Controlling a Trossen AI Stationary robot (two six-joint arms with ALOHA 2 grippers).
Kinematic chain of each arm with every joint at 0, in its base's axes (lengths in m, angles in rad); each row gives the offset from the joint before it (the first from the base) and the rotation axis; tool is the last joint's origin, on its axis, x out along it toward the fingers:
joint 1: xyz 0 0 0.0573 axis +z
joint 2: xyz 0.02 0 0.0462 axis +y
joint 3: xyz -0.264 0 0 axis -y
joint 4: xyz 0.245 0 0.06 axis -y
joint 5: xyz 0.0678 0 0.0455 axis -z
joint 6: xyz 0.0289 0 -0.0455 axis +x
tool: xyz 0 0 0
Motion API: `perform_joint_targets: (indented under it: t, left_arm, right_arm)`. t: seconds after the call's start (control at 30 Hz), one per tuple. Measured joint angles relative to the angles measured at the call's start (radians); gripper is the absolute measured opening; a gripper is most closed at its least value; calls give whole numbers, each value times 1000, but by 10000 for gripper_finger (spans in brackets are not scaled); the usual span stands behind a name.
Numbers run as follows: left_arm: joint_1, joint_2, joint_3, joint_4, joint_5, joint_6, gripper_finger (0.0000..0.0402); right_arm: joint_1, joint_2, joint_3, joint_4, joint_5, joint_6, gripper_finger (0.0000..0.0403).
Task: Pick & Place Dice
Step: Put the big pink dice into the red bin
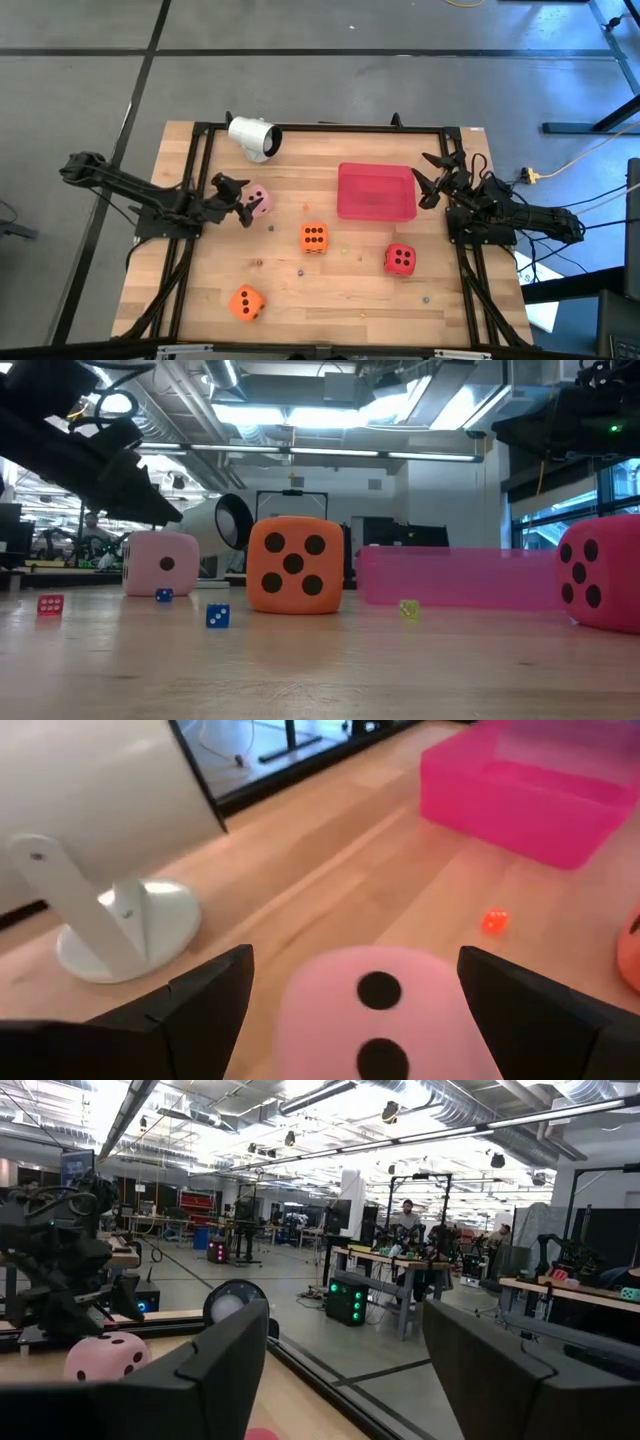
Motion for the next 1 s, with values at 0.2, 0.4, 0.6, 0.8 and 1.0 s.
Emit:
perform_joint_targets:
  t: [0.2,0.4,0.6,0.8,1.0]
  left_arm:
    - [0,63,0,37,34,0,348]
    - [0,117,0,55,2,1,348]
    - [0,121,0,135,-48,125,348]
    - [0,121,0,203,-49,177,348]
    - [0,122,0,203,-93,162,348]
  right_arm:
    - [0,0,0,0,0,-6,268]
    - [0,0,0,0,0,-7,268]
    - [0,0,0,0,0,-7,268]
    - [0,0,0,0,-2,-7,268]
    - [0,0,0,0,-2,-8,268]
